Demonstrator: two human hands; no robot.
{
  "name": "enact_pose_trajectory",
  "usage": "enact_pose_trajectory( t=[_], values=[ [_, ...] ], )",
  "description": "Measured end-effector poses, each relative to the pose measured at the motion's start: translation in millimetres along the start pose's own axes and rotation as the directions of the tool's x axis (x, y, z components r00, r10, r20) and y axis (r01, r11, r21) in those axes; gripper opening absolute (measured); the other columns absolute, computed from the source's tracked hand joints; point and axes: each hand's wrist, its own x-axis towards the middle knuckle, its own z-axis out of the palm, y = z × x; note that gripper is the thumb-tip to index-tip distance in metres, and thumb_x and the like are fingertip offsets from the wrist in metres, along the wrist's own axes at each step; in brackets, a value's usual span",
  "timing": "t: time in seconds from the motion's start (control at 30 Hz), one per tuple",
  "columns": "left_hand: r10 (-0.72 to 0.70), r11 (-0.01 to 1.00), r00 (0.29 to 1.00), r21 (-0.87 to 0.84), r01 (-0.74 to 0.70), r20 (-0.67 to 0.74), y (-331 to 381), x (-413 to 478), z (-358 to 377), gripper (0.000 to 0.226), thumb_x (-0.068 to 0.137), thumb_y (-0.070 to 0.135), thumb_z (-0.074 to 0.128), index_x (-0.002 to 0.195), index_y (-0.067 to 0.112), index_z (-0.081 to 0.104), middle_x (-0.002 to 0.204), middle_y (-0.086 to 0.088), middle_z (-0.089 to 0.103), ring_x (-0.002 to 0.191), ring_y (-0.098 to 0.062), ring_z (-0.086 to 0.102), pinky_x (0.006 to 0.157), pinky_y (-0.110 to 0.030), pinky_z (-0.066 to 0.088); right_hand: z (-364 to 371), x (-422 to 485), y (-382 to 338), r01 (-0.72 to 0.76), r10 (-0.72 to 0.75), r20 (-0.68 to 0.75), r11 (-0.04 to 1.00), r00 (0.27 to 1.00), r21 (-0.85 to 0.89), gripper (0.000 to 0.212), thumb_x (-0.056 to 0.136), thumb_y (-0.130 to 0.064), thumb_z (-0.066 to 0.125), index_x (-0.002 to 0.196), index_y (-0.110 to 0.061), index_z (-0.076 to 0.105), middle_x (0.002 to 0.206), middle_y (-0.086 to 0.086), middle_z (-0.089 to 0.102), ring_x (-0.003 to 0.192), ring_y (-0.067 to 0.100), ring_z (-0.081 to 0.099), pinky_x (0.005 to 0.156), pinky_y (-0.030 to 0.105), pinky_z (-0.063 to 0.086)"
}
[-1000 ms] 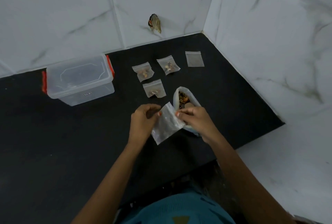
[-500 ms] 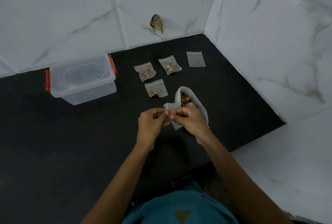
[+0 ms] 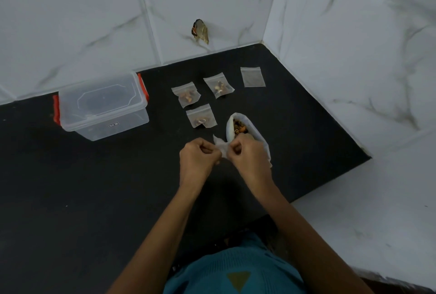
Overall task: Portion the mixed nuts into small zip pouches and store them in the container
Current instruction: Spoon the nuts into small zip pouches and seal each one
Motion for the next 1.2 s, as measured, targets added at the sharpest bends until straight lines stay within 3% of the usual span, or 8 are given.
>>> enact_pose_trajectory(
  t=[0.2,0.43,0.57,0.73,0.87,0.93,1.03,1.2],
  values=[
    [0.095,0.974,0.995,0.207,-0.094,0.004,0.0,2.0,2.3,0.02,0.079,0.009,0.066,0.085,0.022,0.052,0.089,0.004,0.055,0.077,-0.008,0.056,0.074,-0.027,0.051,-12.0,9.2,4.7,-0.016,0.016,0.015,0.999,1.0,-0.039,0.005,0.088,-0.01,0.058,0.089,-0.006,0.061,0.086,0.006,0.066,0.077,0.014,0.063,0.073,0.027,0.053],
    [0.177,0.961,0.982,0.204,-0.186,0.059,3.9,3.3,-4.8,0.017,0.086,0.012,0.059,0.093,0.026,0.056,0.095,0.011,0.057,0.086,-0.007,0.061,0.081,-0.035,0.055,-11.5,5.7,4.1,0.093,-0.092,0.04,0.995,0.995,-0.03,0.003,0.09,-0.009,0.055,0.091,-0.011,0.054,0.084,0.004,0.061,0.075,0.012,0.06,0.071,0.027,0.052],
    [0.273,0.94,0.96,0.195,-0.278,0.057,4.3,3.6,-5.8,0.027,0.088,0.015,0.058,0.115,0.015,0.06,0.112,0.001,0.061,0.093,-0.001,0.054,0.081,-0.015,0.048,-17.1,7.6,2.8,0.119,-0.113,0.139,0.992,0.984,-0.034,0.02,0.092,-0.01,0.051,0.107,-0.006,0.065,0.104,0.007,0.065,0.097,0.016,0.061,0.087,0.02,0.045],
    [0.368,0.877,0.86,0.177,-0.447,0.354,3.1,1.9,-4.9,0.078,0.07,0.019,0.078,0.134,0.021,0.033,0.115,0.023,0.033,0.095,0.028,0.028,0.078,0.012,0.021,-24.9,10.0,0.7,0.076,-0.076,0.204,0.997,0.976,0.008,0.027,0.092,-0.01,0.051,0.118,-0.008,0.06,0.118,0.009,0.062,0.108,0.016,0.058,0.096,0.028,0.045],
    [0.428,0.816,0.854,0.279,-0.506,0.296,-10.6,3.2,11.9,0.107,0.062,0.024,0.084,0.144,0.013,0.016,0.145,0.001,0.023,0.127,0.004,0.009,0.112,-0.02,0.011,-26.3,7.2,-3.8,0.05,-0.073,0.206,0.992,0.976,0.114,0.03,0.089,-0.007,0.057,0.118,-0.006,0.059,0.112,0.009,0.064,0.099,0.015,0.063,0.081,0.028,0.054],
    [0.433,0.853,0.873,0.209,-0.478,0.225,-13.2,4.8,17.3,0.102,0.065,0.02,0.083,0.143,0.011,0.019,0.143,-0.005,0.023,0.128,-0.005,0.018,0.108,-0.027,0.022,-25.6,7.6,-2.8,0.05,-0.076,0.226,0.991,0.971,0.122,0.033,0.085,-0.007,0.062,0.117,-0.005,0.059,0.11,0.009,0.065,0.096,0.013,0.063,0.079,0.021,0.052],
    [0.523,0.808,0.833,0.207,-0.552,0.18,-15.8,10.3,19.3,0.087,0.066,0.019,0.081,0.137,0.005,0.032,0.13,-0.005,0.029,0.116,0.001,0.029,0.096,-0.015,0.028,-27.4,9.2,-0.3,0.055,-0.081,0.252,0.992,0.964,0.109,0.038,0.081,-0.006,0.067,0.118,-0.005,0.058,0.112,0.009,0.064,0.097,0.011,0.062,0.086,0.018,0.049],
    [0.527,0.814,0.829,0.168,-0.556,0.189,-21.7,15.3,25.5,0.073,0.069,0.013,0.079,0.128,0.005,0.037,0.122,0.004,0.032,0.106,0.013,0.037,0.085,0.002,0.033,-26.4,9.5,0.8,0.182,-0.17,0.279,0.983,0.945,-0.015,0.036,0.084,-0.004,0.06,0.118,-0.016,0.06,0.121,-0.001,0.052,0.101,0.016,0.056,0.09,0.031,0.049]
  ],
)
